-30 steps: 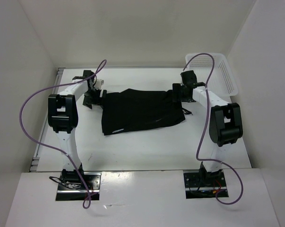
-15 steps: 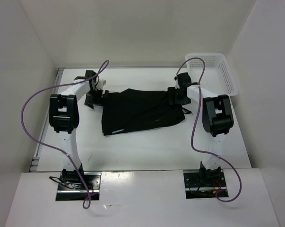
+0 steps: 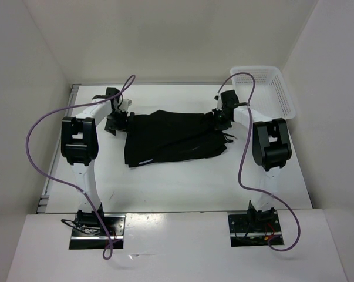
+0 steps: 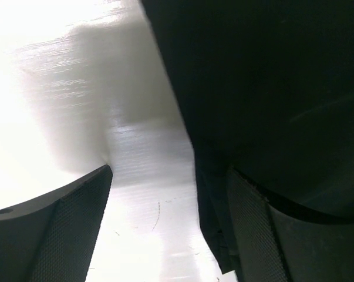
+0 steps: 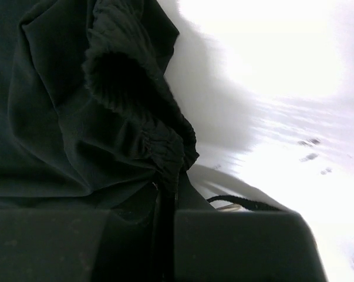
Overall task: Fold and stack the shorts
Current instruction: Fold the shorts
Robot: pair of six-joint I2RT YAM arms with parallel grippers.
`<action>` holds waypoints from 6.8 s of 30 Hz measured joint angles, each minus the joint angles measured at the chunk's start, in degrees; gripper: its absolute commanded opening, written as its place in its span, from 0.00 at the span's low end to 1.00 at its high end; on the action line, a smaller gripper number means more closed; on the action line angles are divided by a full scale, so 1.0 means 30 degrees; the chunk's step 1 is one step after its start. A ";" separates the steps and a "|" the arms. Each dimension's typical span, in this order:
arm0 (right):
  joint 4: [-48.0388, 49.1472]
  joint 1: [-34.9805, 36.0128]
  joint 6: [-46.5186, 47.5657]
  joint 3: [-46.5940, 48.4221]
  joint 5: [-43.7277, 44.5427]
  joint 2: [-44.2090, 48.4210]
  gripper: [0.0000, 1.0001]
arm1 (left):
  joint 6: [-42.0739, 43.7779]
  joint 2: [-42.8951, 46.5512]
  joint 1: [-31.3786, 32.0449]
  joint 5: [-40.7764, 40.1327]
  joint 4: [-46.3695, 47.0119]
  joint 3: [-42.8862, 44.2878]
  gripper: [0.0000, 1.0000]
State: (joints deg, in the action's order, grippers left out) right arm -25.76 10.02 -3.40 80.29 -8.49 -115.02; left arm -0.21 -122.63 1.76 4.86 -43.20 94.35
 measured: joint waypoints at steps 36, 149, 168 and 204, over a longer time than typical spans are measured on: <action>-0.6477 0.5748 -0.3738 0.7963 0.2470 0.1625 0.00 | -0.0080 -0.4575 0.3657 0.6513 0.0299 0.6149 0.00; 0.1690 0.8990 -0.1902 -0.5697 0.4656 0.8306 0.63 | -0.0044 0.1654 0.6411 0.7701 -0.2091 -0.2069 0.87; 0.1719 0.8990 -0.1902 -0.5697 0.4554 0.8306 0.63 | -0.0044 0.1035 0.6025 0.9180 -0.0503 -0.0634 0.00; 0.1894 0.8990 -0.1734 -0.6033 0.4546 0.8327 0.63 | -0.0007 -0.0590 0.1319 0.6339 -0.8313 0.0270 0.37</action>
State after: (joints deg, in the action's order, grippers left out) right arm -20.08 36.99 -8.60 62.19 5.15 -90.04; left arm -0.23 -124.40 5.72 23.88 -68.14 95.15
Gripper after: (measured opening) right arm 0.633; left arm 0.182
